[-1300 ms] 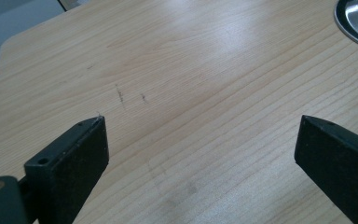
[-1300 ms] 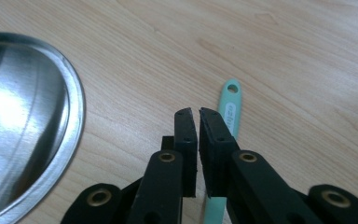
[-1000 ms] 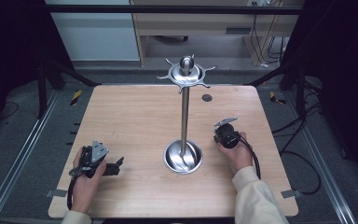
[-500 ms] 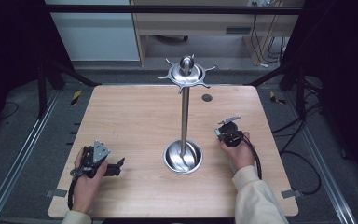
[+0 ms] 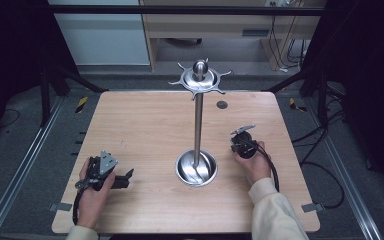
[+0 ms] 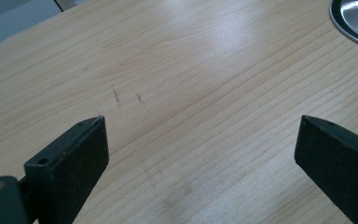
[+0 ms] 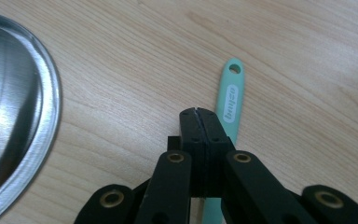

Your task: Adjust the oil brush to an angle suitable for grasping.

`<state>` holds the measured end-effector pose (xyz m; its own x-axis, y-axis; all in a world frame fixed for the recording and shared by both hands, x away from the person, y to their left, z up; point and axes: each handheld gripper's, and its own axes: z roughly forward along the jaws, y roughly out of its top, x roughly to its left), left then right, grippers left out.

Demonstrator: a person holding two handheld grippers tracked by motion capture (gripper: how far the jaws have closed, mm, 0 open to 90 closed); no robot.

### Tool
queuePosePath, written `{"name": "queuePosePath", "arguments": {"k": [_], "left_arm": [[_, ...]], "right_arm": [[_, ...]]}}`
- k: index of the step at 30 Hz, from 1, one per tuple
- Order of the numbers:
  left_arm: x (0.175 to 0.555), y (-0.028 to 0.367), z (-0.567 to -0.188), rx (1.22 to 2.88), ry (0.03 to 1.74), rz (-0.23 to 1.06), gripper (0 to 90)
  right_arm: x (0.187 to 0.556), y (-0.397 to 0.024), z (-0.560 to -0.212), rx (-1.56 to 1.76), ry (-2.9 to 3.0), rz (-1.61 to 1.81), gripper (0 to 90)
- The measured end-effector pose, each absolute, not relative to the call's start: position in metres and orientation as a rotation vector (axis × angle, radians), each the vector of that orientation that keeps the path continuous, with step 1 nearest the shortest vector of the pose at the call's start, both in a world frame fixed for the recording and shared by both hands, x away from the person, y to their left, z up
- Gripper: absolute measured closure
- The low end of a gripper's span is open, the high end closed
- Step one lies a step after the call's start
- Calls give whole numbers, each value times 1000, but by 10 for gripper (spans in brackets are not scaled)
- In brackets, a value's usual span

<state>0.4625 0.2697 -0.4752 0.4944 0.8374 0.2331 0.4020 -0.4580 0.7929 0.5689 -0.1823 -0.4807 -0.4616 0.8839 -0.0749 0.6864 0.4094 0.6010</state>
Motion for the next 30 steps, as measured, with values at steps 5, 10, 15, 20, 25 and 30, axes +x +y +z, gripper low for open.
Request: {"name": "queuePosePath", "arguments": {"k": [5,10,15,20,25,30], "left_arm": [[463,270,-475,2060,1016,822,25],[462,270,-475,2061,1015,822,24],[463,270,-475,2060,1015,822,24],[463,270,-475,2064,1014,819,25],[463,270,-475,2061,1014,820,25],[463,270,-475,2066,1012,815,25]], "right_arm": [[571,-186,-482,1359,2282,663,900],[571,-186,-482,1384,2266,648,900],[573,-189,-482,1416,2240,633,900],[568,-195,-468,1463,2234,716,876],[561,-200,-459,1500,2277,676,792],[558,-206,-458,1565,2322,585,705]]}}
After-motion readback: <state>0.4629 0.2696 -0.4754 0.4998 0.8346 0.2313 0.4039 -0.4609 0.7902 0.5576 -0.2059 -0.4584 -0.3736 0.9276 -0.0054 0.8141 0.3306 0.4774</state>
